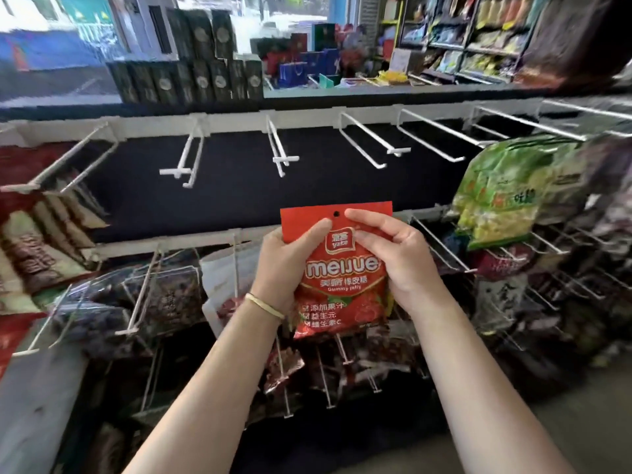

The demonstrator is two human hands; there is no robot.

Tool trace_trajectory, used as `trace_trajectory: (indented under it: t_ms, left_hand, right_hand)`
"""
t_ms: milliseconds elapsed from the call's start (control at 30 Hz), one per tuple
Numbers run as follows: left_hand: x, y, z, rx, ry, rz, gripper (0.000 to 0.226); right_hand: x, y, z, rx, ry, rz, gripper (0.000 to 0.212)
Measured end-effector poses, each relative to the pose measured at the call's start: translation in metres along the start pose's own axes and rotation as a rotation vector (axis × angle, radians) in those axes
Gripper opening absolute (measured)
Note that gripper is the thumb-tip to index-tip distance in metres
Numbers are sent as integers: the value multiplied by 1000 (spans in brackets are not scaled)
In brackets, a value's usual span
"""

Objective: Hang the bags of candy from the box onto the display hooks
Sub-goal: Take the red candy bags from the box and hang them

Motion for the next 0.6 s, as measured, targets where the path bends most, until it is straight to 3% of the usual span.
trace_trajectory:
  t_ms: [267,600]
  left_hand:
    - [67,-69,-12,-1,-11,-107,14]
    - [107,-153,-21,14,-96,-50,23]
  right_hand:
    - [21,82,-18,58,32,158,20]
    - [32,170,-41,17,140,187,24]
Point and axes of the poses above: each hand's wrist, its own x-axis towards the middle knuckle, its own y-axis out of the back of the hand, z = x × y, the point moved 2 cm from there along x, towards the middle knuckle, and after that the axes turned 13 degrees about -z, right-handed, at the moved point
